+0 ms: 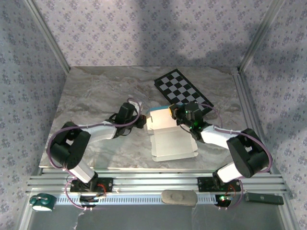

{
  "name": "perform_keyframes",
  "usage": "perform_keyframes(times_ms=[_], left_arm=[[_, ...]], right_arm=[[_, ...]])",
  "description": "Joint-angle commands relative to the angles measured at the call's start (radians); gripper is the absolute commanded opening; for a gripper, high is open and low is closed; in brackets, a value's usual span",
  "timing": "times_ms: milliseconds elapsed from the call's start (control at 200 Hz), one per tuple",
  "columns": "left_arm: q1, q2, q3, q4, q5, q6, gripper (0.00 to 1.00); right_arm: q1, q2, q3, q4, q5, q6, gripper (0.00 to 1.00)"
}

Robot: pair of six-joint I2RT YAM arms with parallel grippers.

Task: Fold the paper box

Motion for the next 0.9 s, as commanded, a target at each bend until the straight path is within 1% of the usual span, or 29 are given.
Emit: perform_keyframes(times_ms=[0,70,155,280,355,475,640,780,815,895], left_arm=[[-0.052,-0.013,0.041,-0.125,-0.28,-0.085,0.0],[-0.091,-0.014,0.067,-0.184,-0.394,-0.159,0.0],[-0.134,0.003,0.108,-0.259,-0.492,-0.249,0.0],[-0.179,0.03,0.164,-0.312,-0.558,-0.339,0.0],[-0.203,0.05,0.222,-0.403,-0.62,-0.409,0.0],[-0.235,0.102,0.312,-0.499,-0.664,-0.464,0.0],[-0.261,0.149,0.372,-0.537,-0.677,-0.481,0.0],[-0.266,0.149,0.375,-0.544,-0.684,-0.47,0.0],[-0.265,0.141,0.367,-0.535,-0.683,-0.456,0.04],[-0.259,0.114,0.332,-0.486,-0.672,-0.407,0.18]], right_arm=[[0.038,-0.027,-0.013,0.002,0.056,0.007,0.0],[0.056,-0.037,-0.021,-0.001,0.09,0.008,0.0],[0.074,-0.041,-0.026,-0.003,0.116,0.009,0.0],[0.083,-0.037,-0.025,-0.002,0.123,0.013,0.0],[0.085,-0.035,-0.026,-0.003,0.124,0.015,0.0],[0.088,-0.028,-0.032,0.007,0.126,0.026,0.0],[0.092,-0.013,-0.031,0.021,0.113,0.036,0.0],[0.087,-0.014,-0.037,0.029,0.106,0.043,0.0],[0.085,-0.018,-0.038,0.028,0.109,0.043,0.0],[0.08,-0.03,-0.038,0.013,0.107,0.04,0.0]])
